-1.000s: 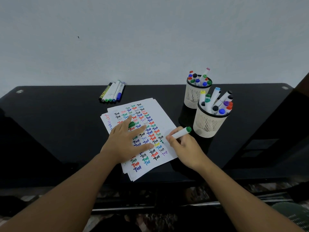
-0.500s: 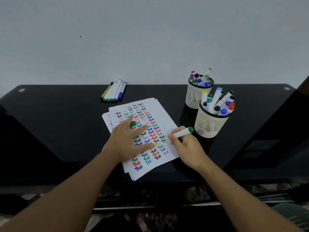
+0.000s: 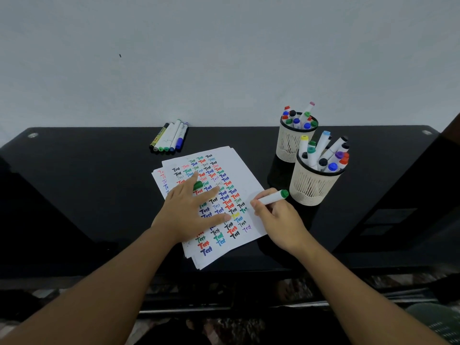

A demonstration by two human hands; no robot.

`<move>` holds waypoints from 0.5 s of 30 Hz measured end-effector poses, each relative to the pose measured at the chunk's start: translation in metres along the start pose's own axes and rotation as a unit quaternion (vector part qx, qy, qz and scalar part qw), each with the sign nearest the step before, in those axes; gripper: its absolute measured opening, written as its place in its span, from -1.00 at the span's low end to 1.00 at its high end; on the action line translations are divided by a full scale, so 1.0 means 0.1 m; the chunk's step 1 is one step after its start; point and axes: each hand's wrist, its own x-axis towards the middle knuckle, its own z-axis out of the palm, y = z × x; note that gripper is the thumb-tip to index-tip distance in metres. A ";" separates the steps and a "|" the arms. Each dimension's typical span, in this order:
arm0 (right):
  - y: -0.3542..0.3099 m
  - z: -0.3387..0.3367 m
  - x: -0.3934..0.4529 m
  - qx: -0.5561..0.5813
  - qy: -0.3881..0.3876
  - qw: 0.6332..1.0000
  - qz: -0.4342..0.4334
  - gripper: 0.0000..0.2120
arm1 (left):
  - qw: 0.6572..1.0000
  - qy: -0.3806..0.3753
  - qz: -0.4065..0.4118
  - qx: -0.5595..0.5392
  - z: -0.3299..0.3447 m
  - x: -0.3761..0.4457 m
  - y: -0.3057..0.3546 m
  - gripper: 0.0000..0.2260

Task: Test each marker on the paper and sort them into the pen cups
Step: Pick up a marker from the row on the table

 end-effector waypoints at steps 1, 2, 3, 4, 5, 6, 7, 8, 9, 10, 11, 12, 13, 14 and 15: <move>0.00 0.00 0.00 -0.001 -0.003 1.000 0.000 -0.92 | 1.000 0.000 -0.001 -0.001 0.00 0.00 0.00 -0.14; -0.01 -0.01 0.00 -0.002 -0.004 1.000 0.000 -0.92 | 1.000 0.000 -0.001 -0.001 0.00 0.00 0.00 -0.14; -0.01 -0.01 -0.01 -0.004 -0.003 1.000 0.000 -0.91 | 1.000 -0.001 -0.001 0.000 0.00 0.00 0.00 -0.14; -0.01 -0.01 -0.01 -0.005 0.000 1.000 0.001 -0.91 | 1.000 -0.001 0.000 0.000 0.00 0.00 -0.01 -0.14; -0.01 -0.02 -0.02 -0.005 0.003 1.000 0.002 -0.90 | 1.000 -0.001 0.000 0.000 0.00 0.00 -0.01 -0.14; -0.02 -0.02 -0.02 -0.005 0.003 1.000 0.003 -0.90 | 1.000 -0.001 0.000 0.000 0.01 0.00 -0.01 -0.14; -0.03 -0.02 -0.02 -0.002 0.003 1.000 0.005 -0.90 | 1.000 -0.001 0.000 -0.001 0.01 -0.01 -0.01 -0.15; -0.03 -0.02 -0.02 0.003 0.004 1.000 0.007 -0.90 | 1.000 -0.002 0.001 0.000 0.01 -0.01 -0.01 -0.15; -0.03 -0.02 -0.02 0.010 0.006 1.000 0.009 -0.90 | 1.000 -0.003 0.001 0.001 0.00 -0.01 -0.01 -0.15; -0.03 -0.01 -0.01 0.017 0.009 1.000 0.012 -0.91 | 1.000 -0.004 0.001 0.002 0.00 0.00 -0.01 -0.15; -0.03 -0.01 -0.01 0.019 0.010 1.000 0.014 -0.92 | 1.000 -0.005 0.001 0.003 0.00 0.00 0.00 -0.15; -0.04 -0.01 -0.02 0.016 0.008 1.000 0.014 -0.92 | 1.000 -0.005 0.001 0.003 0.00 0.01 0.00 -0.15; -0.04 -0.01 -0.02 0.009 0.005 1.000 0.011 -0.92 | 1.000 -0.005 0.001 0.002 0.00 0.01 0.00 -0.15; -0.04 -0.01 -0.02 0.002 0.002 1.000 0.009 -0.91 | 1.000 -0.004 0.000 0.002 0.00 0.01 -0.01 -0.15; -0.04 -0.01 -0.03 -0.004 0.000 1.000 0.006 -0.91 | 1.000 -0.004 0.000 0.002 0.00 0.01 -0.01 -0.15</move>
